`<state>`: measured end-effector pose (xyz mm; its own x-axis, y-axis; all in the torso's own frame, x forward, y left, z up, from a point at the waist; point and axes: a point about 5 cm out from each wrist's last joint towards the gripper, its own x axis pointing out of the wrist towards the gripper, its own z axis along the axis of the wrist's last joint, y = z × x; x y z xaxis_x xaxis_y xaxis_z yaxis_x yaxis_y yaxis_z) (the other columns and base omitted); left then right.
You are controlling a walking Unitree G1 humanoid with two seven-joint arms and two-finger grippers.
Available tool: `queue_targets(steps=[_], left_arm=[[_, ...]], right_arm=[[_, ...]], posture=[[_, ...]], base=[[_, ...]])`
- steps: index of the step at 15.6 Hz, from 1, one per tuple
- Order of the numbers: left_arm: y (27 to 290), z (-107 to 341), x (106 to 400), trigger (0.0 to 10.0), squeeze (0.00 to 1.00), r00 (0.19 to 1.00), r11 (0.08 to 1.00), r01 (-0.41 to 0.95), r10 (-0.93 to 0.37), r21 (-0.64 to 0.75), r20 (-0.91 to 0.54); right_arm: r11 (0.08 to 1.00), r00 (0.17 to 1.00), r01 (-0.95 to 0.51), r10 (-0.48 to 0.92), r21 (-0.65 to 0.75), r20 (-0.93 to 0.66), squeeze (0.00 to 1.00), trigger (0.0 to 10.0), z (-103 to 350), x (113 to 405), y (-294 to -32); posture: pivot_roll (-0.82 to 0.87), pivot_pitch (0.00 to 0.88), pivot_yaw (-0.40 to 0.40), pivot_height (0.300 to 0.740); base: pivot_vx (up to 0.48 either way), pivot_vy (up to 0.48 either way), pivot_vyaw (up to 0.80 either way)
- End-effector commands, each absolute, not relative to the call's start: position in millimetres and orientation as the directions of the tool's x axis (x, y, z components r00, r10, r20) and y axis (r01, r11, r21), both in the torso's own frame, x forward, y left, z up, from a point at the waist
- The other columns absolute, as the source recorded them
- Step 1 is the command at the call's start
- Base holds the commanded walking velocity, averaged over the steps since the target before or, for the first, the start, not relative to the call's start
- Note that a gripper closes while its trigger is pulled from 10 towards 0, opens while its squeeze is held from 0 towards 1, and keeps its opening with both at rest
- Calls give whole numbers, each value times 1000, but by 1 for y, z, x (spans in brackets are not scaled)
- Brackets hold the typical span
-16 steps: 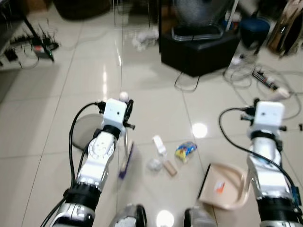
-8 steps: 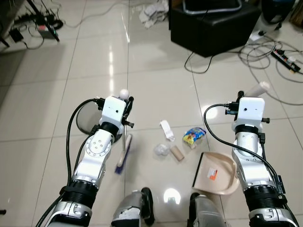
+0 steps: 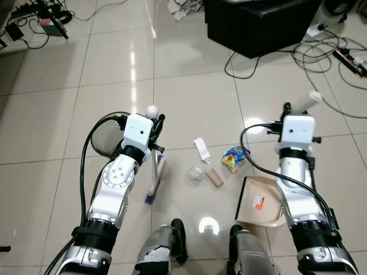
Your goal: Sweep floor
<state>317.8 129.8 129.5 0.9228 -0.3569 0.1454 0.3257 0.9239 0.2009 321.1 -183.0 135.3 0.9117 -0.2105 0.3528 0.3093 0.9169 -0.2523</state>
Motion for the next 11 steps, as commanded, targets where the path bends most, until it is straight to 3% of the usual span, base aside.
queue_targets(steps=[1,3,11], left_arm=[[125,121,311,10000,0,914,916,374,-390,142,109],[117,125,307,10000,0,894,902,420,-430,101,123],[113,140,307,10000,0,878,893,449,-448,35,165]], right_arm=[[940,931,252,-170,-232,321,0,10000,123,319,-165],[950,927,209,-118,-230,356,0,10000,127,321,-148],[960,905,177,-73,-217,418,0,10000,133,318,-130]], posture=[[130,359,161,740],[137,353,171,740],[138,338,178,740]], base=[[0,0,0],[0,0,0],[0,0,0]])
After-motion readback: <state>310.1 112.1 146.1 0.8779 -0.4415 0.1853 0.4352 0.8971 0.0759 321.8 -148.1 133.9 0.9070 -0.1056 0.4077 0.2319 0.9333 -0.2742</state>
